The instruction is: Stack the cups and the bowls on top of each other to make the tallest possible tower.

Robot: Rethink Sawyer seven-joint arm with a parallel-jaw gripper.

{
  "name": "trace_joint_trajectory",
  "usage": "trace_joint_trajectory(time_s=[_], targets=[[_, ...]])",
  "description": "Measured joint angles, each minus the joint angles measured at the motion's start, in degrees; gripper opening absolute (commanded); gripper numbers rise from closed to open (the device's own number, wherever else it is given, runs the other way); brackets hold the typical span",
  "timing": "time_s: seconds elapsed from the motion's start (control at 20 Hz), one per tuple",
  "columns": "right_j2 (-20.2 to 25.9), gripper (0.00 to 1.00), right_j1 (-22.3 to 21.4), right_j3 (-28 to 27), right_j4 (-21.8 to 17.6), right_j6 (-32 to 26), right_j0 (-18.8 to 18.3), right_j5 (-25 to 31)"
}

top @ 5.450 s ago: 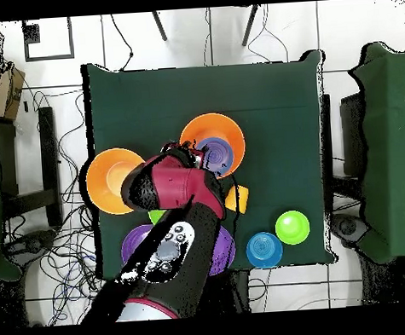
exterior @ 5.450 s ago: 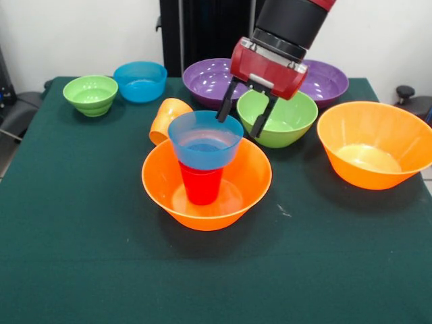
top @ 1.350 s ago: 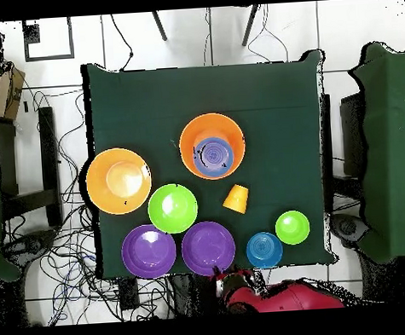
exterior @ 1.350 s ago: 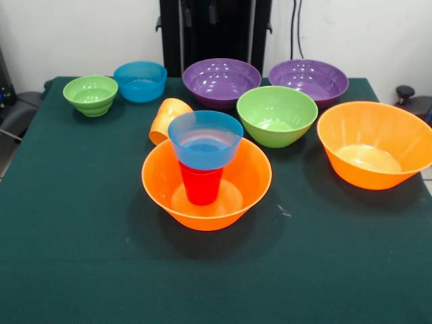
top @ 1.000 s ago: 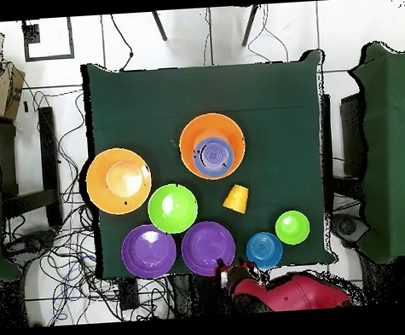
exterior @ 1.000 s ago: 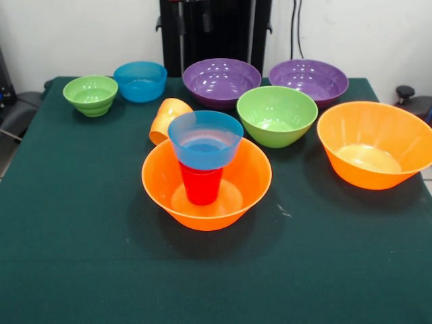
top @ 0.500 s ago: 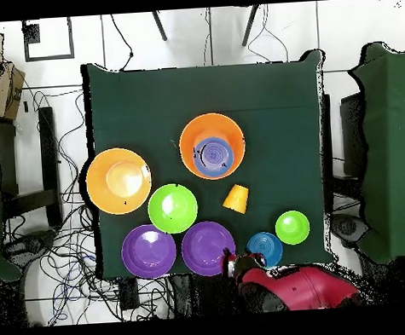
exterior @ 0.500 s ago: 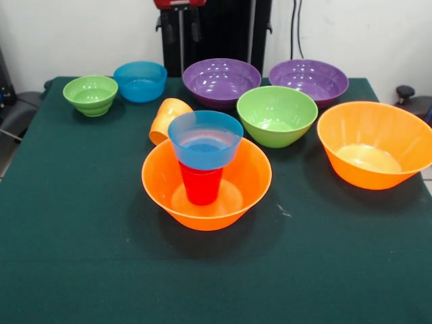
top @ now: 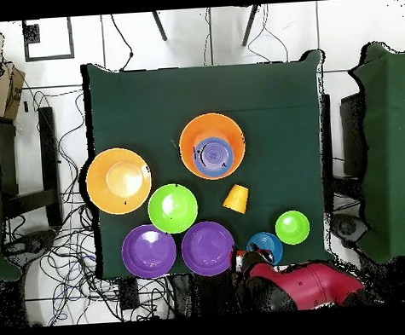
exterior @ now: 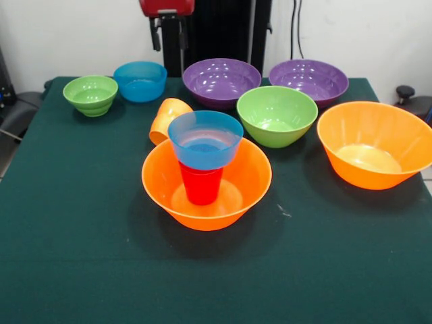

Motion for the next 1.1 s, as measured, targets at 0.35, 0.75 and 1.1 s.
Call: trace_joint_trajectory(time_s=[0.35, 0.75, 1.1], targets=[[-0.9, 1.00, 0.3, -1.7, 0.0, 0.0, -0.7, 0.0], [-5.5, 1.00, 0.7, -3.7, 0.0, 0.0, 1.2, 0.0], [-12.9, 1.00, 4.7, -7.5, 0.0, 0.0, 8.0, -0.7]])
